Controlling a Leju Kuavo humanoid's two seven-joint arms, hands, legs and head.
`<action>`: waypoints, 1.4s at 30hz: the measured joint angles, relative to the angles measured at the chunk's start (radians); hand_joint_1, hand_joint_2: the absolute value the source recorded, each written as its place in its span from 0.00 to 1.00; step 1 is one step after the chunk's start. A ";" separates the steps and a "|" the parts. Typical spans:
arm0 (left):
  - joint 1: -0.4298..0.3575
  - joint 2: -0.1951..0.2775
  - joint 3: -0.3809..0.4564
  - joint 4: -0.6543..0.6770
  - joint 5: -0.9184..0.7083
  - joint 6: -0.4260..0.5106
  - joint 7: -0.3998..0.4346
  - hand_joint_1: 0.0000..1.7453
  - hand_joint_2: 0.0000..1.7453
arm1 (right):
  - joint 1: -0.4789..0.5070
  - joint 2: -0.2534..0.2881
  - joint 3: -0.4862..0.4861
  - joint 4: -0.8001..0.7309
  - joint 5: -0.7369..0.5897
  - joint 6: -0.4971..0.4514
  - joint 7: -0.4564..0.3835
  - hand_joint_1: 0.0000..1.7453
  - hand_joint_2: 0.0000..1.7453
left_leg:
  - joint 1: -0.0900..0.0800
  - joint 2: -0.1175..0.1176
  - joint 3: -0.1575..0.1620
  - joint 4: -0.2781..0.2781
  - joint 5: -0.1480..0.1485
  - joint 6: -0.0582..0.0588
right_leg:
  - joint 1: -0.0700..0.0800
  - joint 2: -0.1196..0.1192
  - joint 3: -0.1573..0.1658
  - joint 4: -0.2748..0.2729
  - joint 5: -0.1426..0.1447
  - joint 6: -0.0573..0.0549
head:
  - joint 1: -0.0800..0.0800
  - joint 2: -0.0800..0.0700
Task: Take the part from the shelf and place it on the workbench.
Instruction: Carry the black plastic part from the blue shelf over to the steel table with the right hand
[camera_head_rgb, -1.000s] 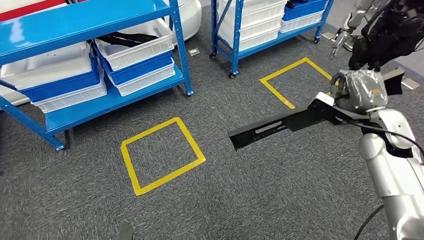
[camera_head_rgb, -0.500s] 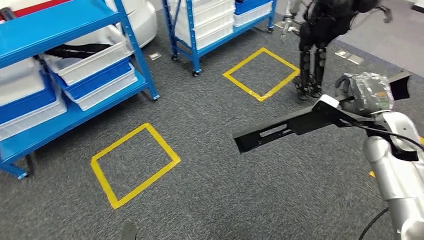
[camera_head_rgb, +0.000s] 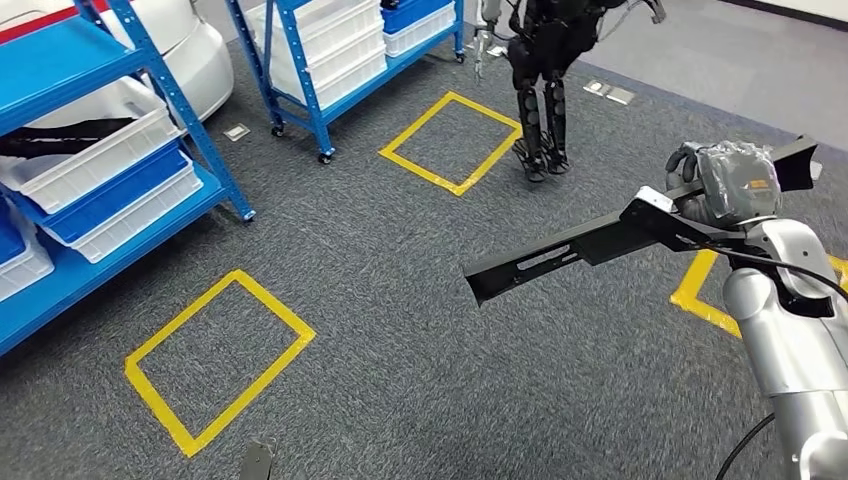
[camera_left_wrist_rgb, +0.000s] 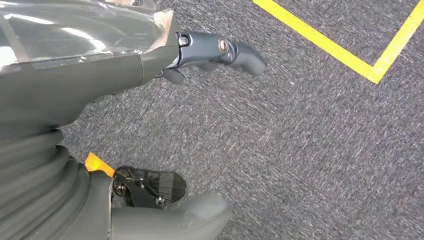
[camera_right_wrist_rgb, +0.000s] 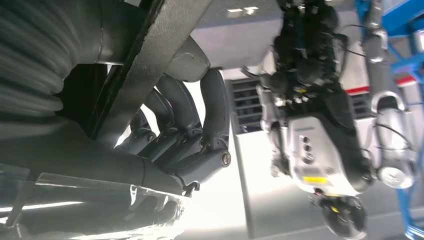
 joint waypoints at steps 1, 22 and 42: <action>-0.001 0.000 0.000 0.000 0.000 0.000 0.000 0.00 1.00 | 0.004 -0.005 -0.002 0.000 0.000 0.000 0.001 0.87 1.00 | 0.001 0.015 0.010 -0.027 0.014 0.003 | 0.000 0.006 -0.003 -0.008 0.010 0.005 | 0.000 0.000; -0.008 -0.009 0.000 -0.001 -0.004 -0.010 -0.009 0.00 1.00 | 0.016 -0.028 -0.021 0.000 0.006 -0.004 0.005 0.87 1.00 | 0.048 0.092 -0.117 0.236 -0.144 -0.103 | -0.003 -0.113 0.015 0.015 -0.041 -0.008 | -0.004 0.000; -0.046 -0.011 0.000 -0.018 -0.033 -0.038 -0.003 0.00 1.00 | 0.015 -0.068 -0.064 0.008 0.025 0.001 0.044 0.87 1.00 | 0.021 0.178 -0.003 -0.072 0.054 -0.059 | -0.015 -0.194 0.022 0.047 -0.072 0.054 | -0.001 0.000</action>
